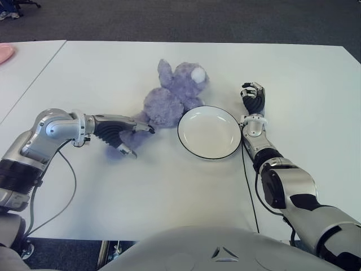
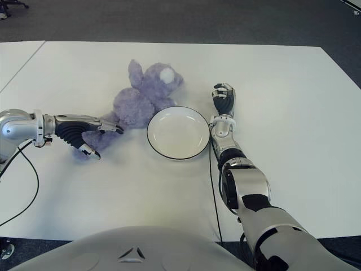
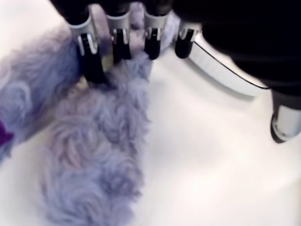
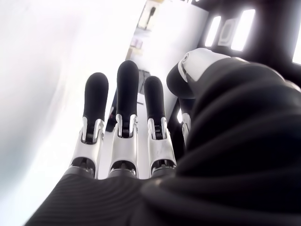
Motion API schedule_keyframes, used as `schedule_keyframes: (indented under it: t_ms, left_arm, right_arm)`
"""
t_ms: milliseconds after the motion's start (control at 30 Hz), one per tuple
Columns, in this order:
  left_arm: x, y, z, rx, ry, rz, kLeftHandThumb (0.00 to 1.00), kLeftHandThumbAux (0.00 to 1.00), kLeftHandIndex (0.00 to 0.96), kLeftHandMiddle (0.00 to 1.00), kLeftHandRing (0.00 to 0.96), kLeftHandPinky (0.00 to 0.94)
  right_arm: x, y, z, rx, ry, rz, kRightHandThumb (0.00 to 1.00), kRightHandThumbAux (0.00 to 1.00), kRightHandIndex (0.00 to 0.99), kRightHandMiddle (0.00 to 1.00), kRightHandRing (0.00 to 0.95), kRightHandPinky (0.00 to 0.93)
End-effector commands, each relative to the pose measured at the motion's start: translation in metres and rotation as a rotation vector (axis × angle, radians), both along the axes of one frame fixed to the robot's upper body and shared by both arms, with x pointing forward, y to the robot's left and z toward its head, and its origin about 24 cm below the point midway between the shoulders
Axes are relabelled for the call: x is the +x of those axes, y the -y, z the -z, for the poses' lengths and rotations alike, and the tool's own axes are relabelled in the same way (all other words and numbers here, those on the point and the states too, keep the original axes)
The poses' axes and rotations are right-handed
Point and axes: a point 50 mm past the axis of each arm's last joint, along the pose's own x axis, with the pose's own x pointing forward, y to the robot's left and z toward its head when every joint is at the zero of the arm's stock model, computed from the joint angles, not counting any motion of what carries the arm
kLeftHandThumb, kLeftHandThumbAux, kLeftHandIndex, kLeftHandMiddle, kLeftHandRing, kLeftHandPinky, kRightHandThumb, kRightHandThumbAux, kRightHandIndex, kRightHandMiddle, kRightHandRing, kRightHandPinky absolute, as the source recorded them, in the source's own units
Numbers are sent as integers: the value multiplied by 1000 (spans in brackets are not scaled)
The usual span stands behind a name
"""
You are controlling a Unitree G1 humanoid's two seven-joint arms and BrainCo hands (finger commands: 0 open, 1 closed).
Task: Put the doll into the plate.
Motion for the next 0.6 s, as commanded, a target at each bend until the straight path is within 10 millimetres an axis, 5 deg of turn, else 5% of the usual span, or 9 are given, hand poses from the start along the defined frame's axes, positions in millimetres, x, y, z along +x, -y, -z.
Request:
schedule_keyframes:
  t_ms: [33,300,600]
  left_arm:
    - [11,2,0,-159,203,-47,78,431,0,19,92,0]
    - [36,-10,-37,-457,674,-226,264,466,110,189,178,62]
    - [57,-42,-74,-541,1098,-491,346,455,158,198,168,94]
  right_arm:
    - [-68,1,90,-8,-412,28,709,739,400,287,405,479]
    - [-67,1,90,-11,-414,17,712,739,400,306,454,509]
    - [-67,1,89,-16,-405,26,714,737,402,323,460,510]
